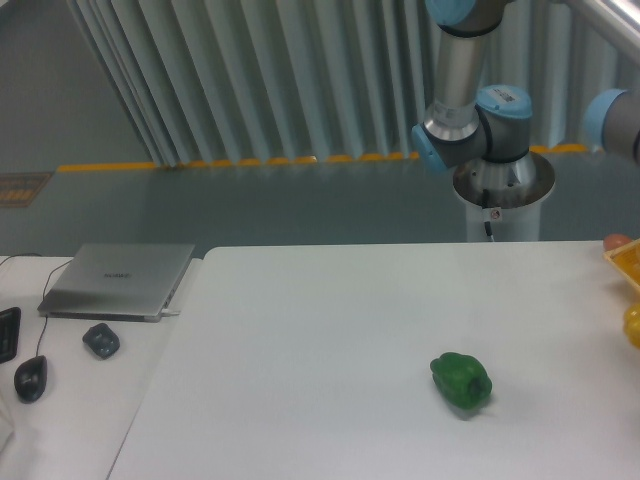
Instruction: Place the yellow pepper in a basket
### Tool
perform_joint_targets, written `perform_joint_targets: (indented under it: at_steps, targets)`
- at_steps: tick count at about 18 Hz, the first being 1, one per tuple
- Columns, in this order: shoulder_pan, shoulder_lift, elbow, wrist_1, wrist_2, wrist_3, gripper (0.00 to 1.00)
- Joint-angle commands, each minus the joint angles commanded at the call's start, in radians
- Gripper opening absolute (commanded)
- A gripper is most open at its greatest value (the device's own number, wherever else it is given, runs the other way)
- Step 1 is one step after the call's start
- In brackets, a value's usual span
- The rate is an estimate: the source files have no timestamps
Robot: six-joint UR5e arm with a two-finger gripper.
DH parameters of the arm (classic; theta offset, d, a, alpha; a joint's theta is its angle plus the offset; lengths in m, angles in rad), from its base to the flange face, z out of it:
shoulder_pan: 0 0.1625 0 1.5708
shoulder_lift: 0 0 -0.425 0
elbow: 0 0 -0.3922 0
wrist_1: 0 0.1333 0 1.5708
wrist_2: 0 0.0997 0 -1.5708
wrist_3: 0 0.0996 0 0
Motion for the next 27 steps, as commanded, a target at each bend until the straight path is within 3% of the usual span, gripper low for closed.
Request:
perform_joint_targets:
  at_steps: [12, 22, 27]
  targets:
    - [0.181, 0.048, -0.051, -0.034, -0.015, 0.217, 0.46]
    - [0.322, 0.126, -0.152, -0.048, -0.037, 0.43, 0.46]
    - [0.41, 0.124, -0.163, -0.048, -0.038, 0.543, 0.48]
